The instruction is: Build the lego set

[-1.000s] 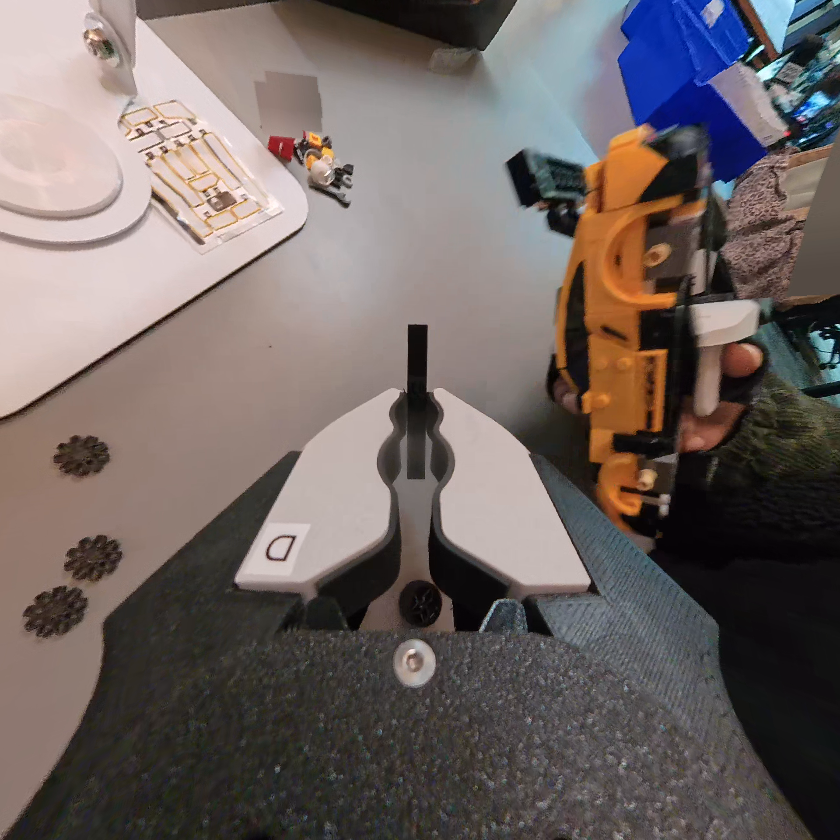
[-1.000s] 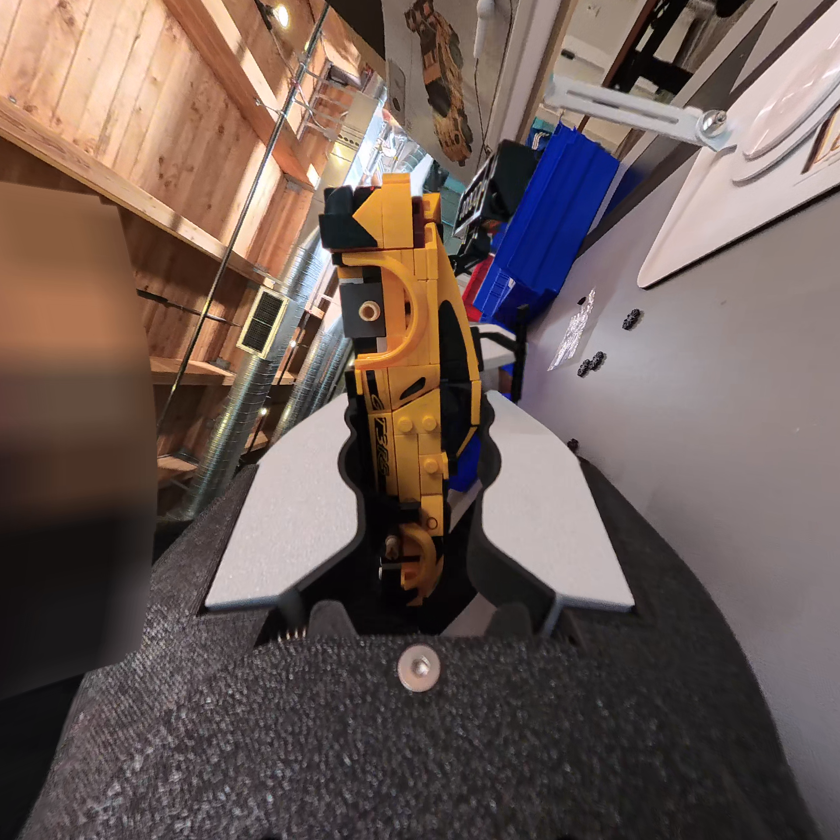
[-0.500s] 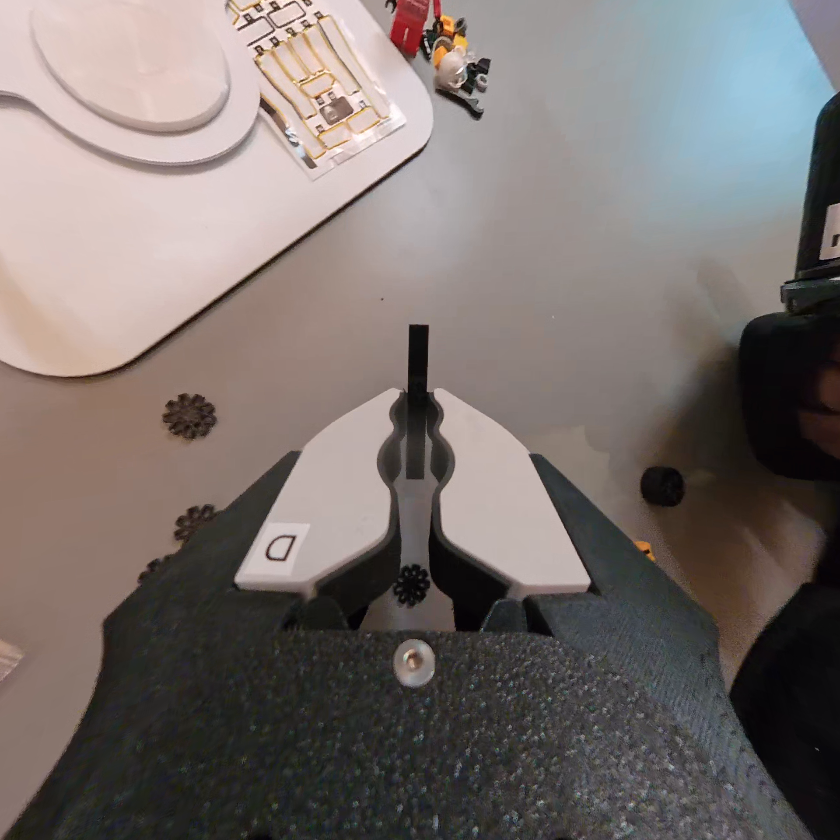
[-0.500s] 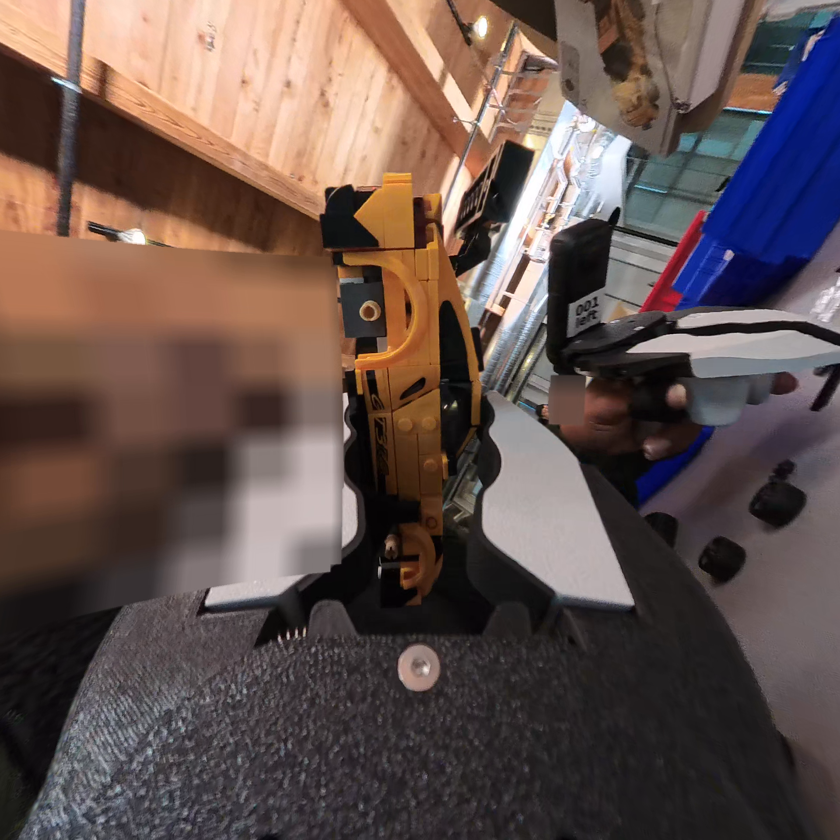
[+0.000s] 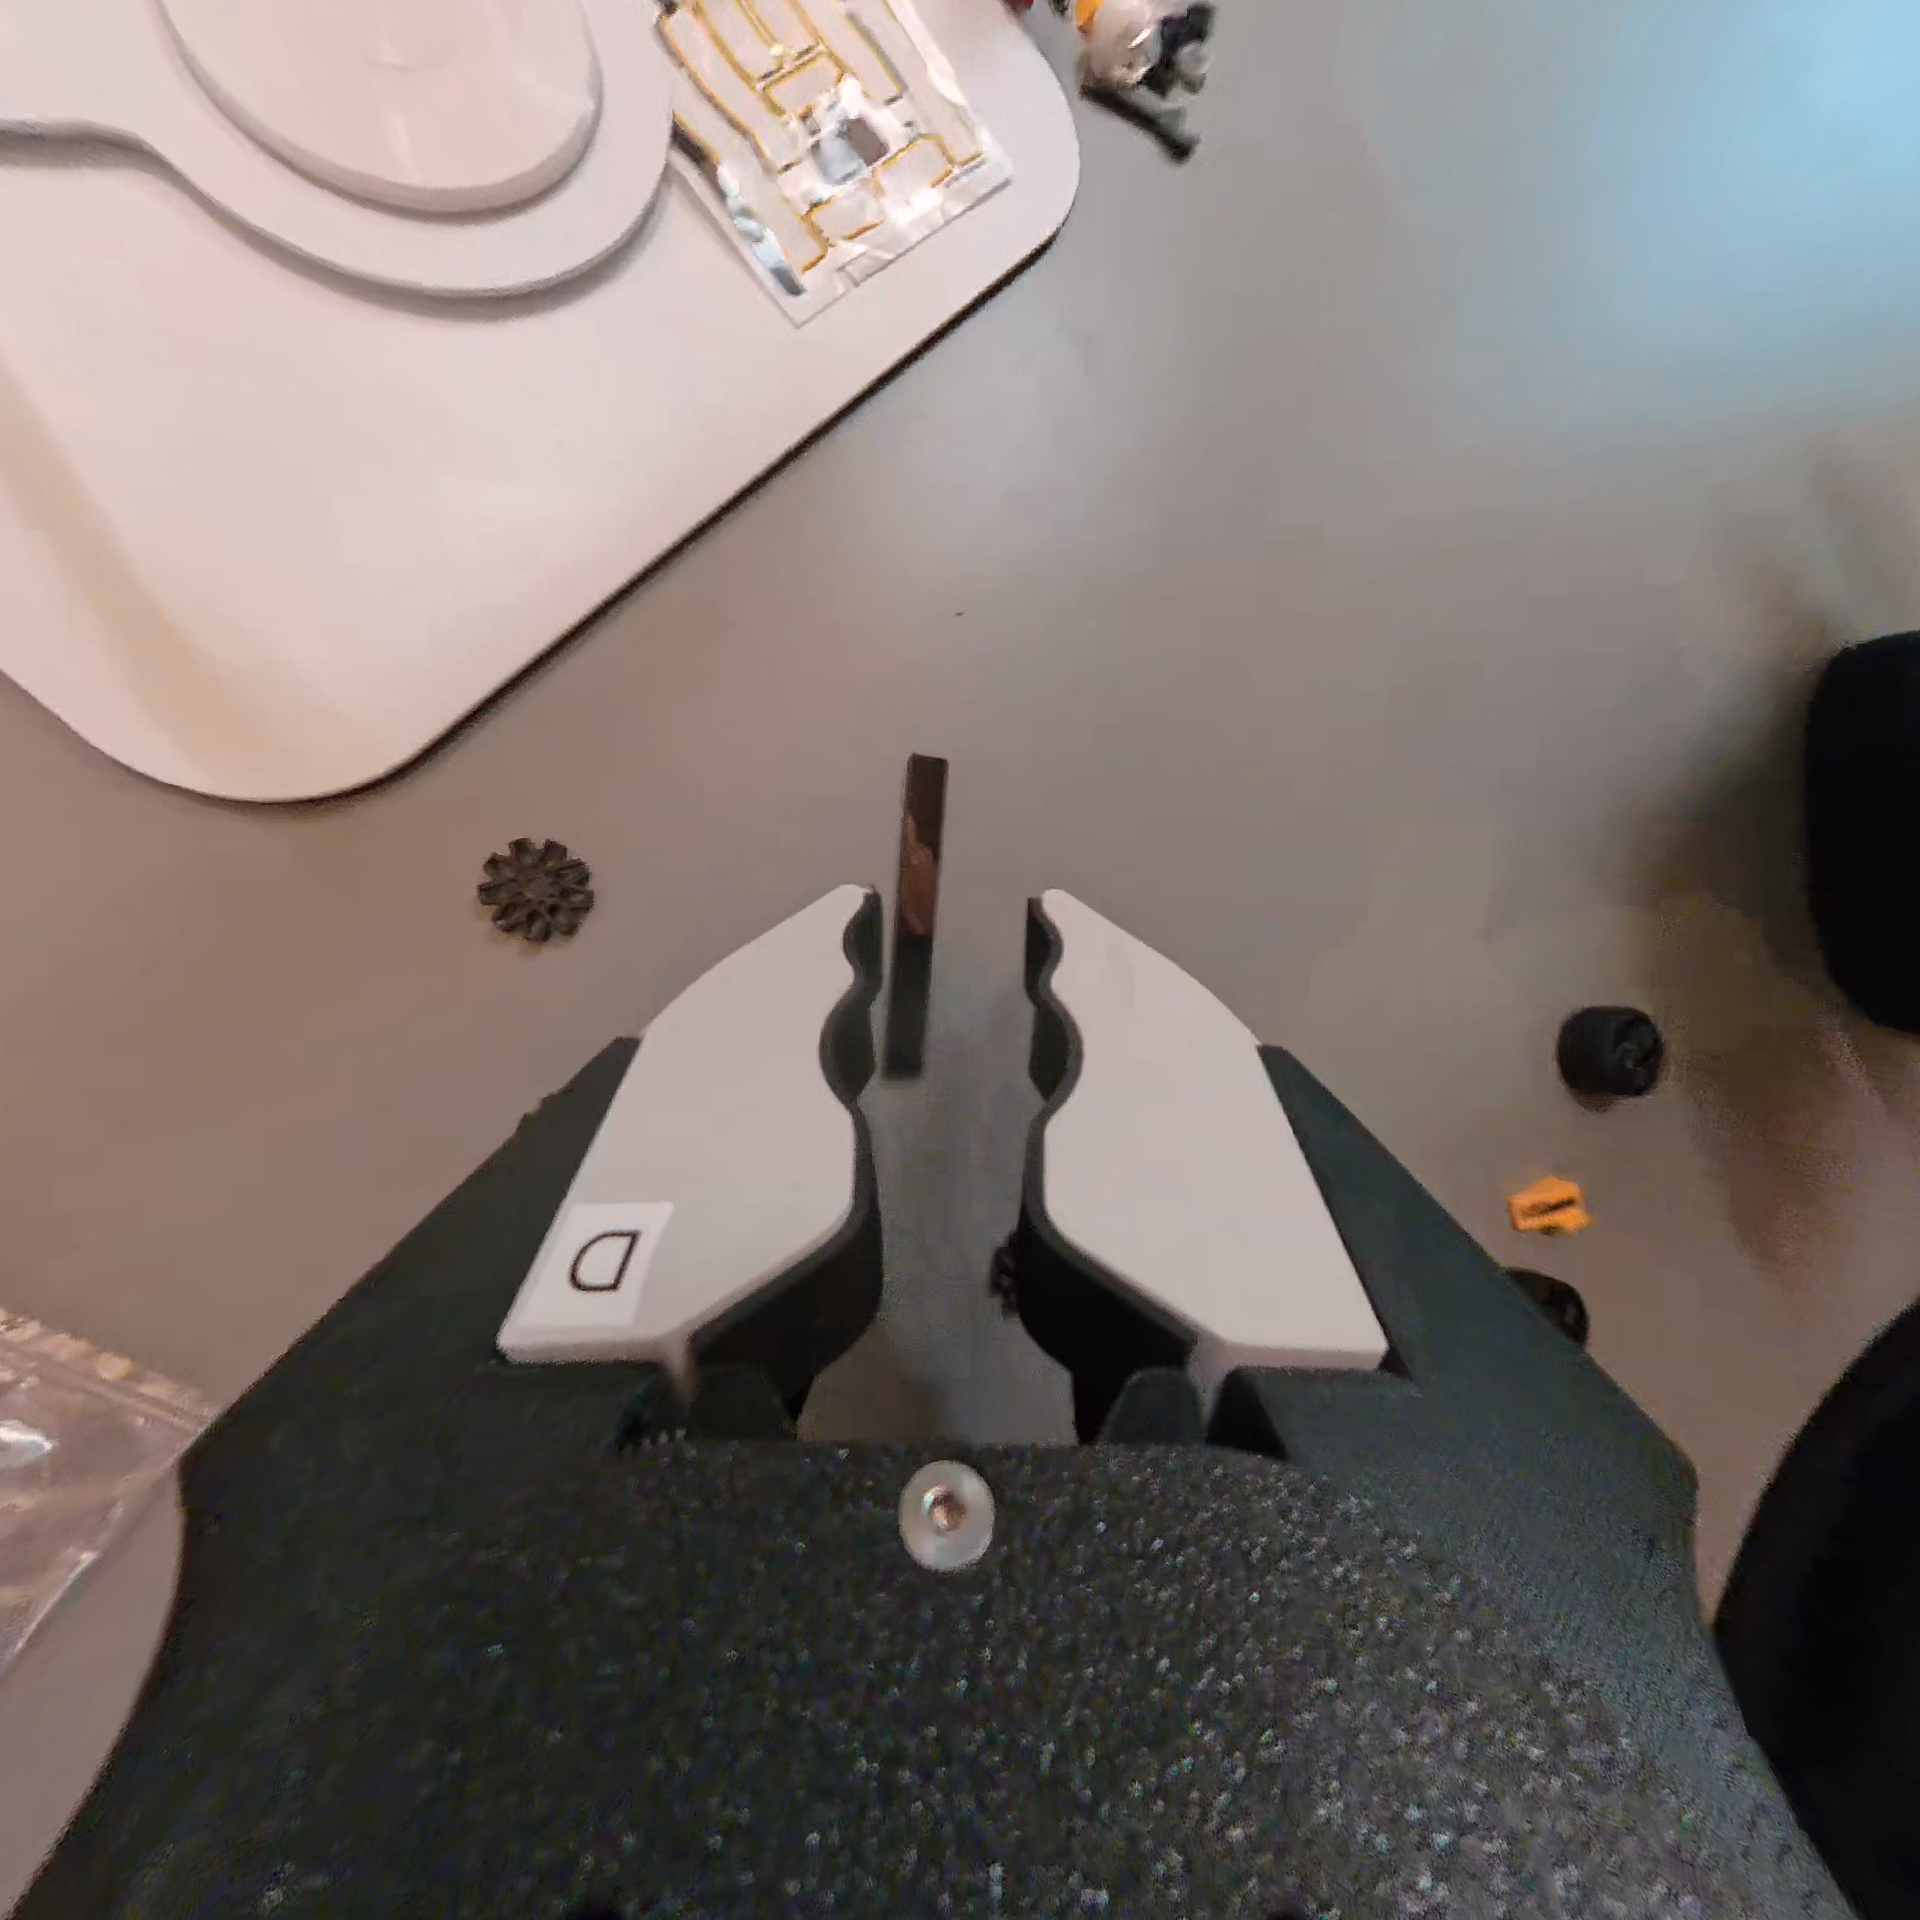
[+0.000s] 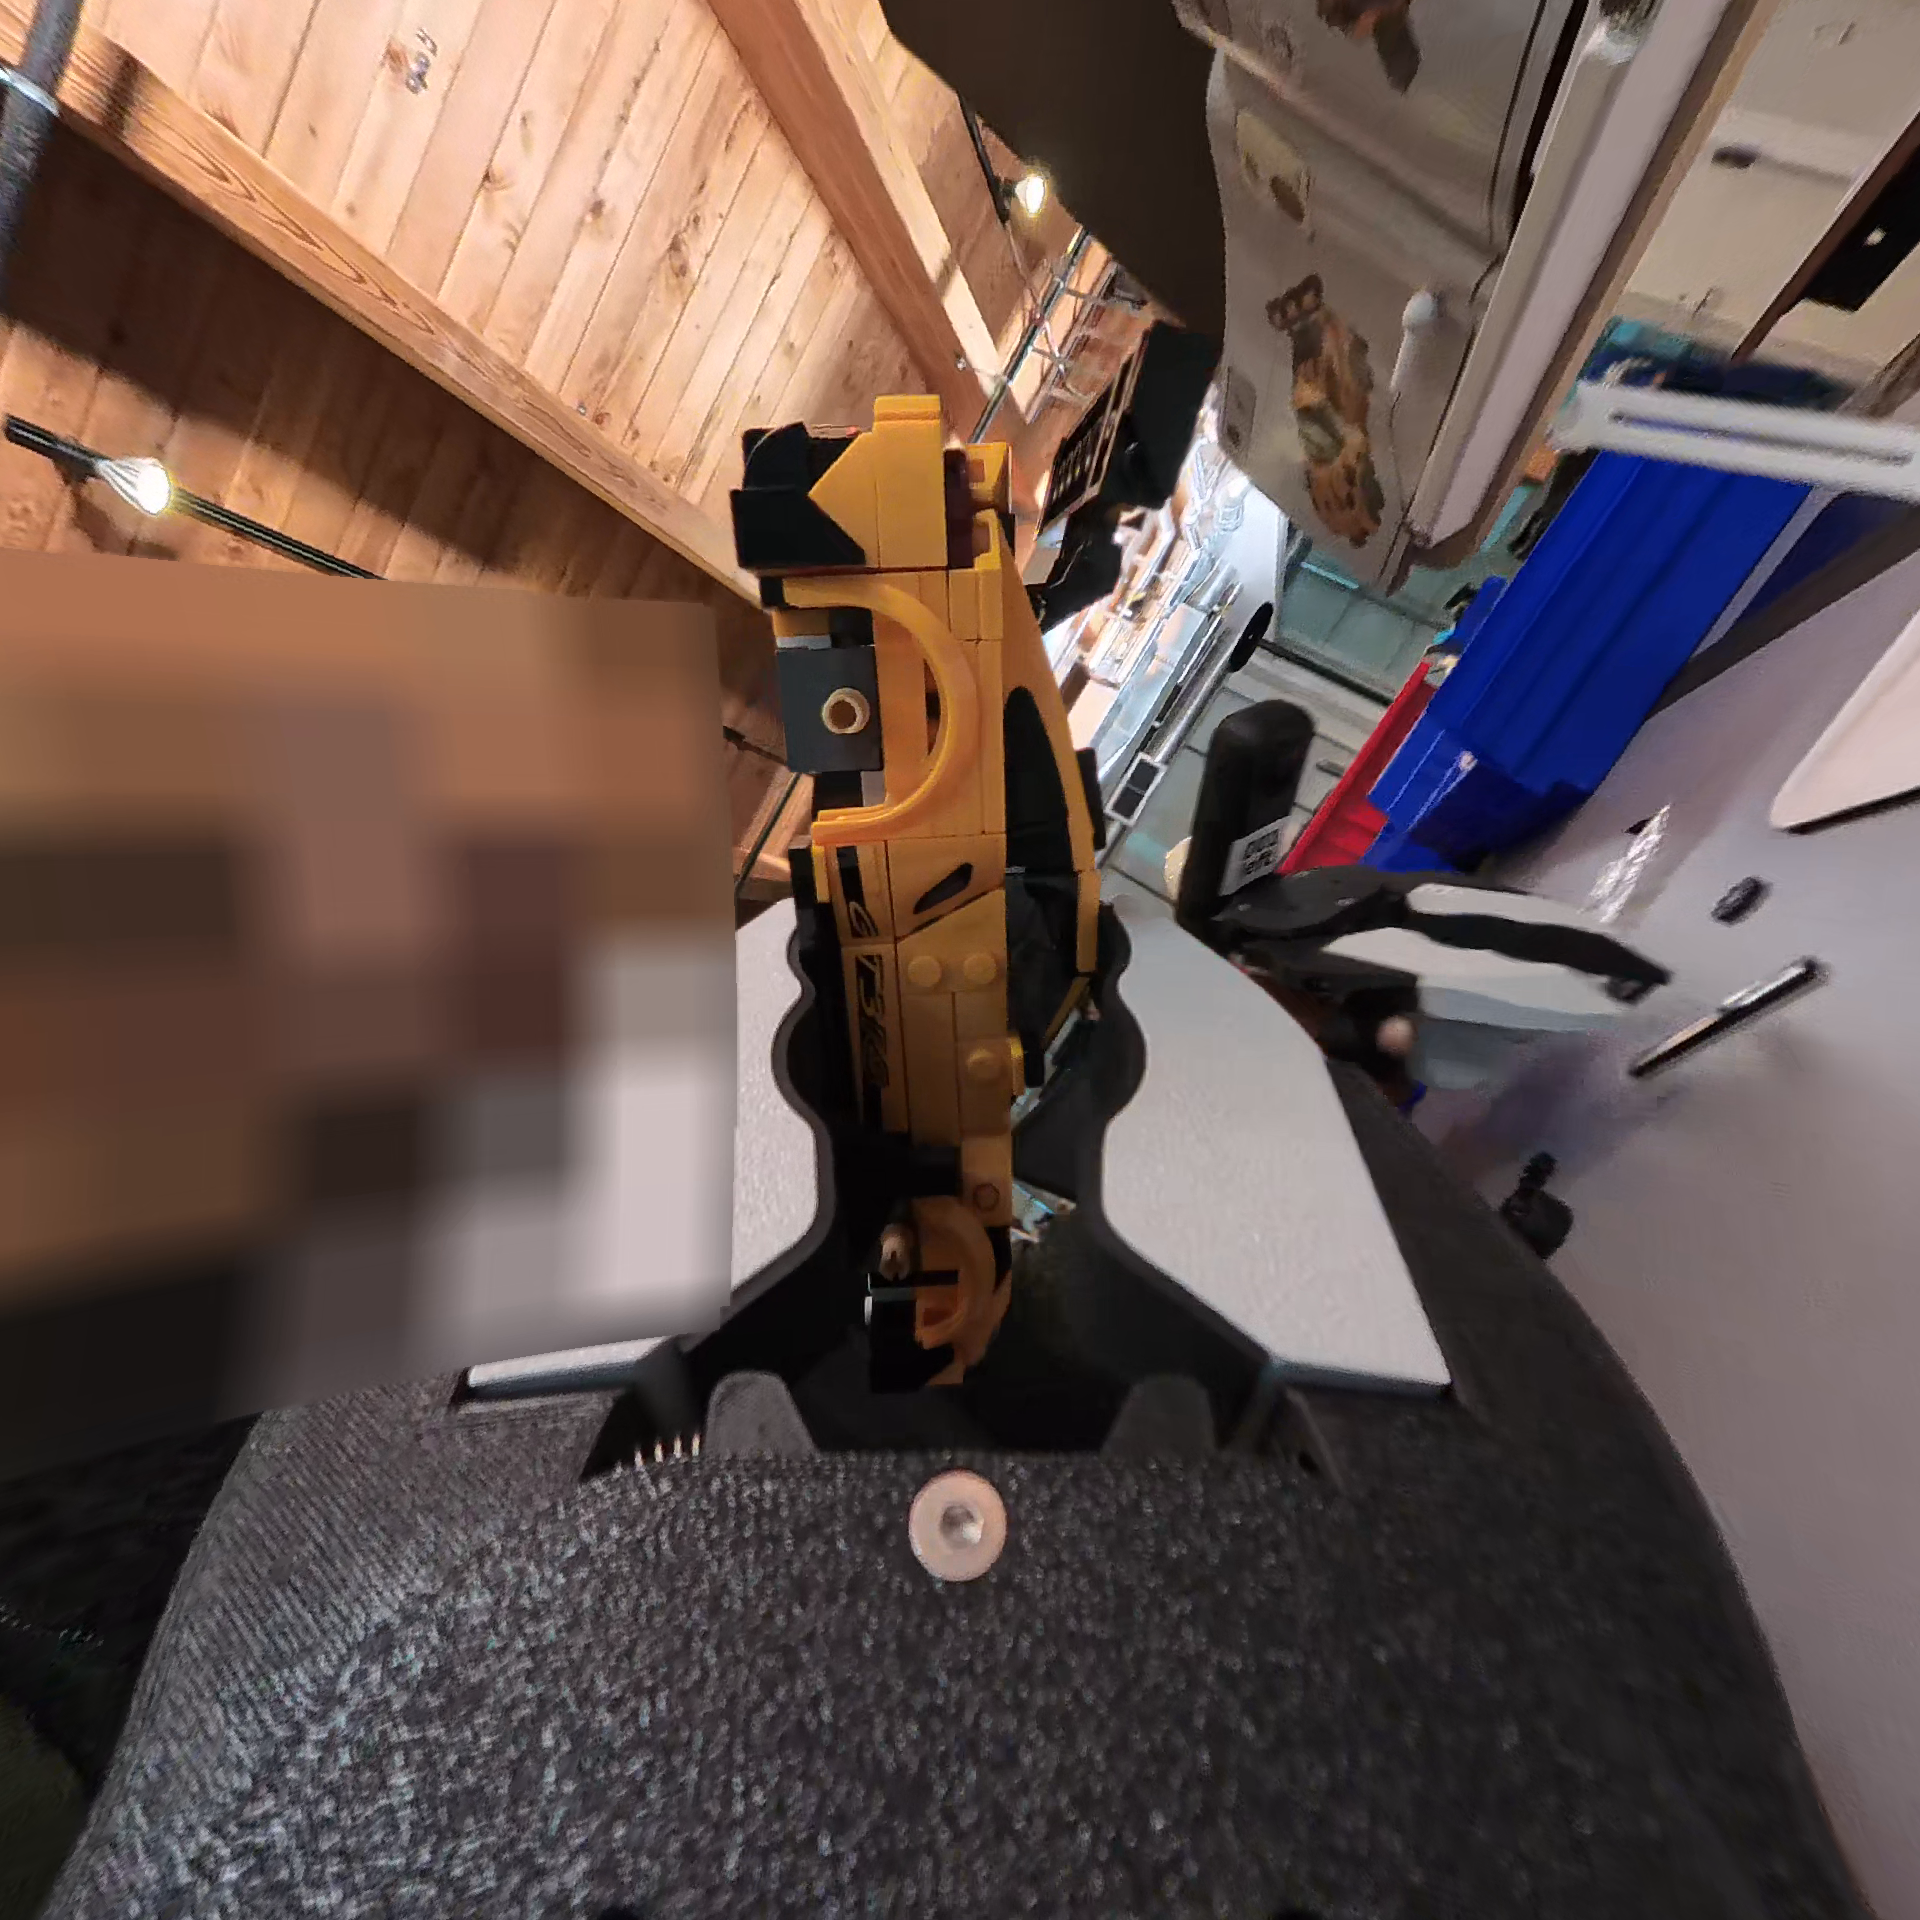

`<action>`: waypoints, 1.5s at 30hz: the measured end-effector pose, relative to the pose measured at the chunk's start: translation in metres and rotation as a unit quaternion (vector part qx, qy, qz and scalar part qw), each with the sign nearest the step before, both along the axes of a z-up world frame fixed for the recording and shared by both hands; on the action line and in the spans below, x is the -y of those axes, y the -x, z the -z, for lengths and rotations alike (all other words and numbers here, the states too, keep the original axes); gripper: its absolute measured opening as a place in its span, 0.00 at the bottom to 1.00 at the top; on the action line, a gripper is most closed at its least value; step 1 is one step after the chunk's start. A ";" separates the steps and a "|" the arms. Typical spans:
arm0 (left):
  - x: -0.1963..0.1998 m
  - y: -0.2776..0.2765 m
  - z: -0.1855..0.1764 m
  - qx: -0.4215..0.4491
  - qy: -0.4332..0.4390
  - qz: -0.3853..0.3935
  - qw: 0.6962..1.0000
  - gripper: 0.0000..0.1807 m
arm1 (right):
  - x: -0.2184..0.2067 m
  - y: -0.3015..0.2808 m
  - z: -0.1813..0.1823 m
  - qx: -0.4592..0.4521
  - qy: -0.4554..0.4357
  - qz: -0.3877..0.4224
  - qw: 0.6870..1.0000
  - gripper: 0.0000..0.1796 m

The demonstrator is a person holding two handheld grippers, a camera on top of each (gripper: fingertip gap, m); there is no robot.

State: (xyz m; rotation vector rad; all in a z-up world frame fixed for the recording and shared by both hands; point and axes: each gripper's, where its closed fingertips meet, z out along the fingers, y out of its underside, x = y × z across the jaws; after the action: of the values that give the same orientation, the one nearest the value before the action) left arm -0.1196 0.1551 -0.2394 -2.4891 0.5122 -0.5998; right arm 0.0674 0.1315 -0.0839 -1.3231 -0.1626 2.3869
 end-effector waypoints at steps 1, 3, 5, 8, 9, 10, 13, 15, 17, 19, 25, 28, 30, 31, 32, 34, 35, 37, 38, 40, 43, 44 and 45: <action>0.004 -0.004 -0.009 0.011 -0.011 0.013 1.000 0.14 | -0.003 -0.003 0.001 0.006 -0.005 0.007 1.000 0.27; 0.025 -0.026 -0.029 0.028 -0.046 0.100 0.994 0.09 | -0.006 -0.009 0.003 0.020 -0.016 0.018 1.000 0.27; 0.058 -0.051 -0.038 0.021 -0.066 0.202 0.977 0.08 | -0.007 -0.012 0.005 0.027 -0.022 0.021 0.999 0.27; 0.103 -0.084 -0.034 0.006 -0.076 0.320 0.944 0.08 | -0.007 -0.014 0.010 0.030 -0.023 0.022 0.999 0.27; 0.113 -0.091 -0.029 -0.008 -0.082 0.348 0.934 0.07 | -0.007 -0.014 0.011 0.030 -0.023 0.022 0.999 0.27; 0.122 -0.097 -0.023 -0.021 -0.080 0.372 0.924 0.07 | -0.007 -0.014 0.011 0.028 -0.024 0.021 0.999 0.27; 0.135 -0.108 -0.006 -0.046 -0.061 0.410 0.909 0.09 | -0.002 -0.016 0.009 0.018 -0.035 0.014 0.999 0.27; 0.137 -0.111 0.001 -0.058 -0.053 0.423 0.903 0.10 | 0.001 -0.017 0.007 0.016 -0.045 0.009 0.999 0.27; 0.142 -0.111 0.009 -0.071 -0.033 0.439 0.895 0.11 | 0.003 -0.018 0.007 0.016 -0.050 0.009 0.999 0.27; 0.143 -0.110 0.016 -0.091 -0.023 0.446 0.890 0.12 | 0.004 -0.019 0.007 0.014 -0.053 0.009 0.998 0.27; 0.130 -0.113 0.011 -0.084 -0.037 0.400 0.912 0.07 | 0.014 -0.022 0.005 -0.017 -0.079 -0.018 0.997 0.27; 0.110 -0.123 -0.023 0.016 -0.074 0.324 0.943 0.07 | 0.022 -0.022 0.002 -0.033 -0.099 -0.038 0.994 0.27; 0.094 -0.130 -0.061 0.109 -0.110 0.264 0.952 0.07 | 0.030 -0.020 -0.002 -0.044 -0.116 -0.050 0.991 0.27; 0.089 -0.133 -0.083 0.162 -0.124 0.239 0.949 0.07 | 0.033 -0.018 -0.003 -0.048 -0.125 -0.054 0.990 0.27; 0.084 -0.136 -0.106 0.212 -0.138 0.216 0.943 0.07 | 0.037 -0.017 -0.005 -0.050 -0.133 -0.055 0.988 0.27; 0.079 -0.140 -0.148 0.303 -0.156 0.180 0.923 0.06 | 0.041 -0.012 -0.006 -0.048 -0.145 -0.049 0.987 0.27; 0.079 -0.141 -0.166 0.340 -0.162 0.167 0.911 0.07 | 0.043 -0.009 -0.007 -0.046 -0.149 -0.045 0.987 0.27; 0.080 -0.145 -0.191 0.385 -0.168 0.150 0.895 0.07 | 0.046 -0.005 -0.009 -0.045 -0.154 -0.036 0.986 0.27; 0.080 -0.148 -0.198 0.393 -0.173 0.143 0.892 0.07 | 0.048 -0.003 -0.011 -0.046 -0.158 -0.031 0.986 0.27; 0.083 -0.154 -0.204 0.391 -0.178 0.134 0.893 0.07 | 0.051 0.001 -0.015 -0.047 -0.162 -0.019 0.986 0.27; 0.086 -0.160 -0.205 0.387 -0.178 0.126 0.896 0.07 | 0.054 0.008 -0.016 -0.043 -0.163 -0.006 0.986 0.27; 0.087 -0.161 -0.205 0.390 -0.176 0.125 0.895 0.07 | 0.056 0.010 -0.016 -0.039 -0.166 -0.001 0.985 0.27; 0.088 -0.162 -0.205 0.391 -0.174 0.122 0.895 0.06 | 0.057 0.012 -0.016 -0.036 -0.169 0.004 0.985 0.27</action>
State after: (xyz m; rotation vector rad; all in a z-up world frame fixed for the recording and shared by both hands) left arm 0.0420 0.0675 -0.0341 -1.6579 0.5411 -1.3841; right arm 0.0550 0.0749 -0.0684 -1.0765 -0.5160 2.2697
